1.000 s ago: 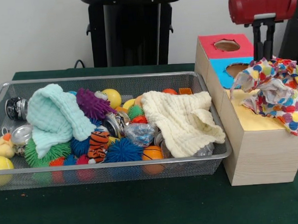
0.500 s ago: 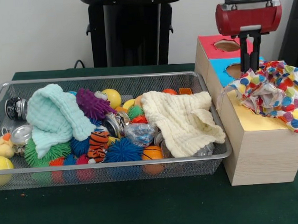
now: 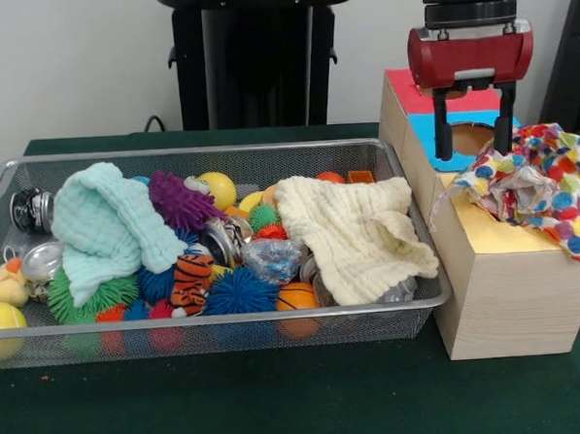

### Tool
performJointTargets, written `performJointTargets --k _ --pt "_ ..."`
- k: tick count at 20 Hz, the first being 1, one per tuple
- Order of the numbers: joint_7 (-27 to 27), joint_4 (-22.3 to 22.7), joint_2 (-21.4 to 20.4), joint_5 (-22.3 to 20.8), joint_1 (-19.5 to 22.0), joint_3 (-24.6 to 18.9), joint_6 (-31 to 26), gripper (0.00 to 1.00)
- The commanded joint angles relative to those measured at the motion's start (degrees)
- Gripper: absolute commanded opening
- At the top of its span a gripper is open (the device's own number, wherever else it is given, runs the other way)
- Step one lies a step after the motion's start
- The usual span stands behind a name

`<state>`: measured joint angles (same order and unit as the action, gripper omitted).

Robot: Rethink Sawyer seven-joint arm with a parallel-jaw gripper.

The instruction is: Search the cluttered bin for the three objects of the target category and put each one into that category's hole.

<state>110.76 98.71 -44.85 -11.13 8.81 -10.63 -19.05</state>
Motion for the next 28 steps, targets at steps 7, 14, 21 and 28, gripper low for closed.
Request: performJointTargets --k 7,14,21,28 --pt "2.0 4.2 -0.2 -1.7 1.8 -0.5 -3.7 1.00" --pt "-1.3 3.6 -3.8 -0.8 2.6 -1.7 -10.6 1.00" --pt "-5.1 1.5 -8.1 0.1 4.3 -3.3 -19.1 1.00" --pt "-6.0 -0.1 -9.5 -0.4 5.1 -4.6 -23.4 1.00"
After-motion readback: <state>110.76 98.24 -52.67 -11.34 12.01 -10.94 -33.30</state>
